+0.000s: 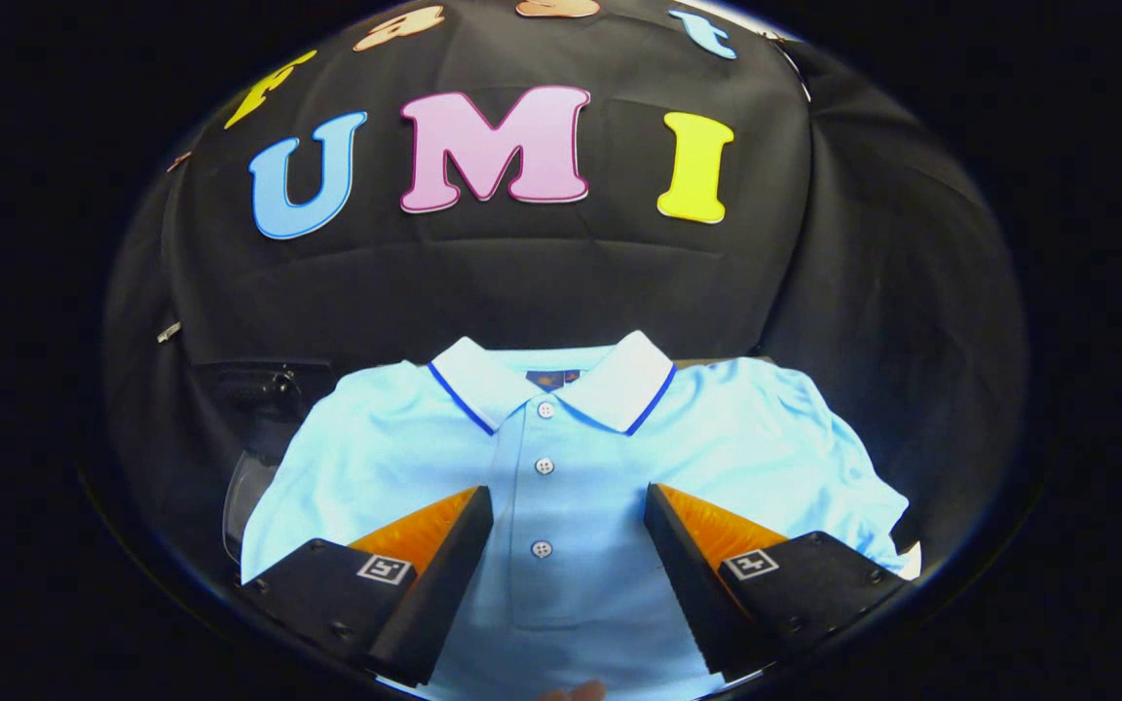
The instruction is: Put the clothes into the washing machine and then close the washing machine lid.
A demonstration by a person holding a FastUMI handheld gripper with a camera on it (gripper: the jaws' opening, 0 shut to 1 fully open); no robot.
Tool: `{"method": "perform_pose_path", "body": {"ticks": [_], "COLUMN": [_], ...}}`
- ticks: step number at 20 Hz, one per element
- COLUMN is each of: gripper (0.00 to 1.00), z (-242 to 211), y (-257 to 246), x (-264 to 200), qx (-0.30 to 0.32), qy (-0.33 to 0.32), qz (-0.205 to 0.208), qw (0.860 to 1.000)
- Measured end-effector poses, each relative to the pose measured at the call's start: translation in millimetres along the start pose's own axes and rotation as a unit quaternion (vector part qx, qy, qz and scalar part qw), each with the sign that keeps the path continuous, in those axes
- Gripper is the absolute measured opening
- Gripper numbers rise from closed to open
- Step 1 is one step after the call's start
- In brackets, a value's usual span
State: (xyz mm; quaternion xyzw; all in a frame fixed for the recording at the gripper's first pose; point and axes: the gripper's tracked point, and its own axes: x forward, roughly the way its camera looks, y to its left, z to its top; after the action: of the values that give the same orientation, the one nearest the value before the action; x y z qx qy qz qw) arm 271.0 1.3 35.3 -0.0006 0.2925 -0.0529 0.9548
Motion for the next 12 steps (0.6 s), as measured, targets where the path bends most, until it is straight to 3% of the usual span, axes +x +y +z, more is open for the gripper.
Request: {"method": "perform_pose_path", "body": {"ticks": [12], "gripper": [0.95], "z": [-4.4], "y": [-4.1], "x": [-2.6], "qx": [0.017], "qy": [0.058], "qz": [-0.007], "qw": [0.998]}}
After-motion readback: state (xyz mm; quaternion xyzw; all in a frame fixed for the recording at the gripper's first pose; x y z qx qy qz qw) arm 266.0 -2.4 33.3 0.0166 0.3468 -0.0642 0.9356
